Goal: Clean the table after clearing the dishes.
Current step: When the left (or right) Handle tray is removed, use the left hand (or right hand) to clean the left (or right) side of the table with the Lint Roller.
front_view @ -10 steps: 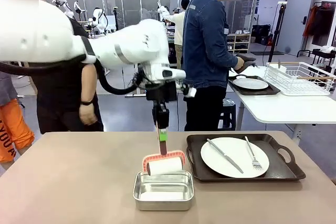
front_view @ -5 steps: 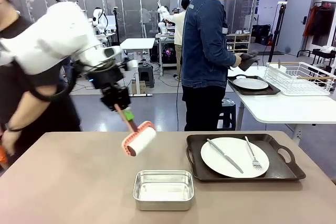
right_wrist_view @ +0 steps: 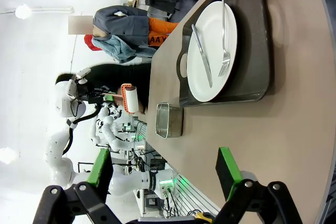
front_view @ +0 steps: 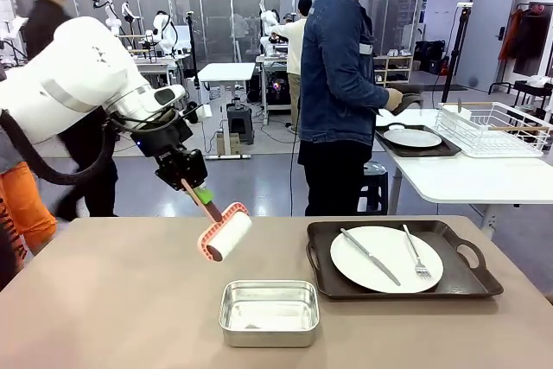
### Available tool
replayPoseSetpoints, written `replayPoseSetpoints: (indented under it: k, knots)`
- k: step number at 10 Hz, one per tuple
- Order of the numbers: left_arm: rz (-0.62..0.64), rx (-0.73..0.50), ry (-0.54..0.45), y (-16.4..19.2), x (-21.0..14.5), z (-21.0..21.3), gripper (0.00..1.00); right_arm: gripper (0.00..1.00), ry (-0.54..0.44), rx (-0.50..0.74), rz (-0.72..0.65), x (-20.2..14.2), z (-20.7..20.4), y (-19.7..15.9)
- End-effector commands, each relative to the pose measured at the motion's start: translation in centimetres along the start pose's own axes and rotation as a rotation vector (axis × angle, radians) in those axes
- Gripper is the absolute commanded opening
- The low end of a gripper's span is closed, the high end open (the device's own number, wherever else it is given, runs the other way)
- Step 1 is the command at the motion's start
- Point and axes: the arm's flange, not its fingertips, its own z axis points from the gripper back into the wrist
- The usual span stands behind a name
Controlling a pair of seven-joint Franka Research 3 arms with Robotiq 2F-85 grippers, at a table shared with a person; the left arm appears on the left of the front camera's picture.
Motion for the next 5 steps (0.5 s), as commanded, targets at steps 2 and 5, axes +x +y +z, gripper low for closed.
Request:
replayPoseSetpoints:
  k: [2,5]
  knots:
    - [0.000,0.000,0.000,0.0,0.0,0.0,0.21,1.00,-0.002,0.002,0.000,-0.1,0.0,0.3]
    - [0.285,-0.188,-0.188,6.3,0.1,0.9,0.21,1.00,-0.002,0.002,0.000,-0.1,0.0,0.3]
